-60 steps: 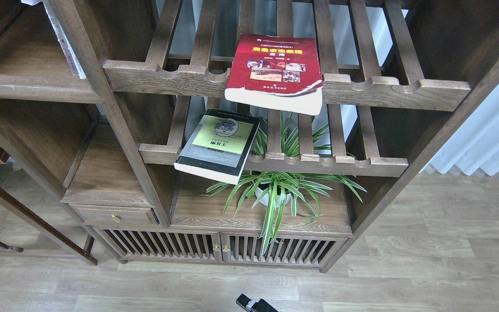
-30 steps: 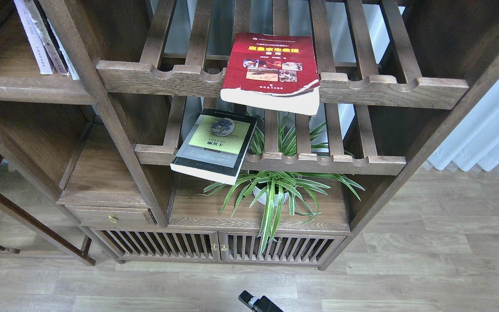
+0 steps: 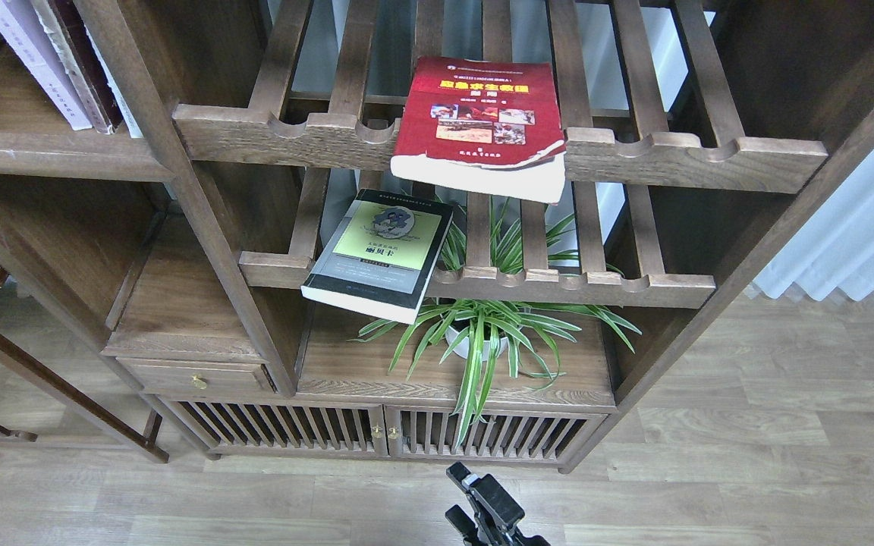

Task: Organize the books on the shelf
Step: 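Reach the right gripper up toward the red book on the upper slats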

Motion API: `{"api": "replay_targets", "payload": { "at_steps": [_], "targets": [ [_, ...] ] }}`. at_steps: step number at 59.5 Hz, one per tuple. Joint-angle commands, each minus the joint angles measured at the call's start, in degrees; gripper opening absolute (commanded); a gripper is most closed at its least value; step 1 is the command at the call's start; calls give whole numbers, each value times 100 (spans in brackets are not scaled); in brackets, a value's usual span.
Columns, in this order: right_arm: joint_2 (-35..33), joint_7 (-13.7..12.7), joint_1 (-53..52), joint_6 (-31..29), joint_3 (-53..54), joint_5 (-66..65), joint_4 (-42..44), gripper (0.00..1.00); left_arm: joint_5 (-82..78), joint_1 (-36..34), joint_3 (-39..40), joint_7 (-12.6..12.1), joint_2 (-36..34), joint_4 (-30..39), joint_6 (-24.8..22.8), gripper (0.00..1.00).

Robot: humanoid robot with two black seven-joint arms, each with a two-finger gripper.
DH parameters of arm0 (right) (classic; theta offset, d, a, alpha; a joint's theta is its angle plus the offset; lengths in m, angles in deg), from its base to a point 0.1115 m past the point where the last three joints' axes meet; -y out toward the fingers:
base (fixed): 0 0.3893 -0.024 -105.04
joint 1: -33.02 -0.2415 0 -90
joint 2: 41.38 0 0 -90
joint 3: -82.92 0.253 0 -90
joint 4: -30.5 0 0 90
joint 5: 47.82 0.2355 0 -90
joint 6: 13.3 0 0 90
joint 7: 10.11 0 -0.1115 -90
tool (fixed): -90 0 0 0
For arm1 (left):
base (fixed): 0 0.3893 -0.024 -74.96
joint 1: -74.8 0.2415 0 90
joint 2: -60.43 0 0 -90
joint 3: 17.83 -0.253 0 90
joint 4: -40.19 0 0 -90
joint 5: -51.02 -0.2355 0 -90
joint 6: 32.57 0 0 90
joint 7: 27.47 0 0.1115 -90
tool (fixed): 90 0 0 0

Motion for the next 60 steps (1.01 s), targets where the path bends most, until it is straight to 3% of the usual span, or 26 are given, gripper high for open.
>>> {"api": "replay_targets", "payload": {
  "at_steps": [1,23,50,60],
  "targets": [
    [69,26,22,0,273,68,-41,100,241,802,279,-27,12,617,2,100],
    [78,26,40,0,528,86,-243,100,593,2604,517,-18,398,987,2,100],
    [-633,9,-268,0,1600,94,-1639,100,620,3703,297,-18,1558,715,2,100],
    [-1011,9,-382,0,1890,94,-2299,100,611,3897,201,-1,1603,618,2,100]
  ]
}}
